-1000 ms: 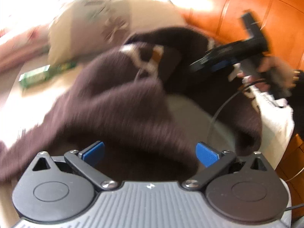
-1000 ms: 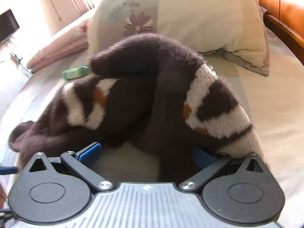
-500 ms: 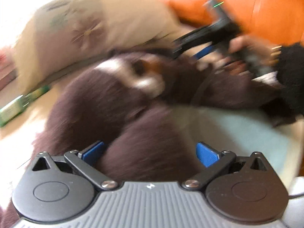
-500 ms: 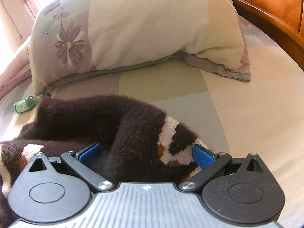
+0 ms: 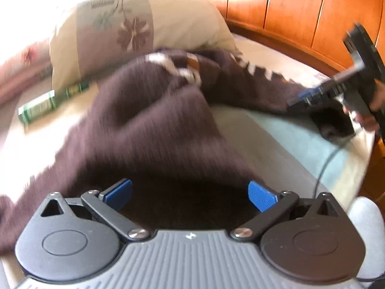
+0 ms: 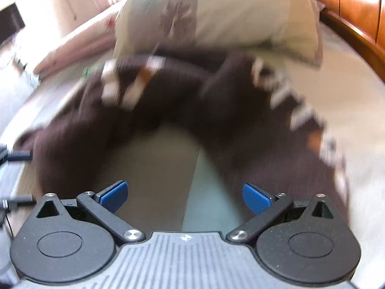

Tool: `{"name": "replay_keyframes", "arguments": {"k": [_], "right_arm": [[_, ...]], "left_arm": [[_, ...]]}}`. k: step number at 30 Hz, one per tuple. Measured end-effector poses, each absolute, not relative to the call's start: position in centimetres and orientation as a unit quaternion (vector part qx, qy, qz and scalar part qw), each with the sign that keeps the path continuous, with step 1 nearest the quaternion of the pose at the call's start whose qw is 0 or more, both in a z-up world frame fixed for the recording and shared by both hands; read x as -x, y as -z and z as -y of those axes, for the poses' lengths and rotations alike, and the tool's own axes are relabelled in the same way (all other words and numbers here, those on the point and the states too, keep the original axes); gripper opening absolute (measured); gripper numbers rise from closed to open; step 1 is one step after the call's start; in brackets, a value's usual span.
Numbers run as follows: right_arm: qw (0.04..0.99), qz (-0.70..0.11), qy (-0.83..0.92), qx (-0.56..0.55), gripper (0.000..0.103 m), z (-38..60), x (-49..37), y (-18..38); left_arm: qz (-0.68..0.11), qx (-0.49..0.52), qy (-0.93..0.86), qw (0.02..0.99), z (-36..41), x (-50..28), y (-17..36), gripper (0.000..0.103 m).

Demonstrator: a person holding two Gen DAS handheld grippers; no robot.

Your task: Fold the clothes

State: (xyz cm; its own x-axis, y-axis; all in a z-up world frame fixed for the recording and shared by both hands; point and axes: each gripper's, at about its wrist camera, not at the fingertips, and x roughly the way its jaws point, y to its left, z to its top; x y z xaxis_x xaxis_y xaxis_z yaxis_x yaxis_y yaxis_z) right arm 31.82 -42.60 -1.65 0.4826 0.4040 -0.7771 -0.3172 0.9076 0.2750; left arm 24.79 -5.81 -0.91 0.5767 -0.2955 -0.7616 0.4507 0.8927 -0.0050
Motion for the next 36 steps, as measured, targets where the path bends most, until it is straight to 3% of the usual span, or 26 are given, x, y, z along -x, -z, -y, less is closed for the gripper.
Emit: {"name": "replay_keyframes", "arguments": {"k": [8,20,24,31,36], "right_arm": [[0.871,-0.464,-0.147,-0.067,0.103,47.0,-30.2,6.5],[0.870,-0.487,-0.024,-0.078,0.103,53.9,-26.7,5.4],[0.874,-0.465,-0.048,-0.130,0.103,54.0,-25.6,4.5],[0.875,-0.465,-0.089,-0.101,0.103,51.4,-27.6,5.7],[0.892,-0.441,0.043,-0.092,0.103,56.5,-29.1,5.5]], "left_arm": [[-0.455,-0.029,0.182,0.871,5.4,-20.0,3.5,0.102],[-0.437,-0.027,0.168,0.883,5.1,-17.4,2.7,0.102],[-0.429,-0.035,0.178,0.885,5.9,-17.1,2.5,0.102],[-0.441,-0.037,0.172,0.880,6.6,-16.7,3.1,0.102],[-0.450,-0.034,0.161,0.878,6.4,-16.9,3.5,0.102]]}}
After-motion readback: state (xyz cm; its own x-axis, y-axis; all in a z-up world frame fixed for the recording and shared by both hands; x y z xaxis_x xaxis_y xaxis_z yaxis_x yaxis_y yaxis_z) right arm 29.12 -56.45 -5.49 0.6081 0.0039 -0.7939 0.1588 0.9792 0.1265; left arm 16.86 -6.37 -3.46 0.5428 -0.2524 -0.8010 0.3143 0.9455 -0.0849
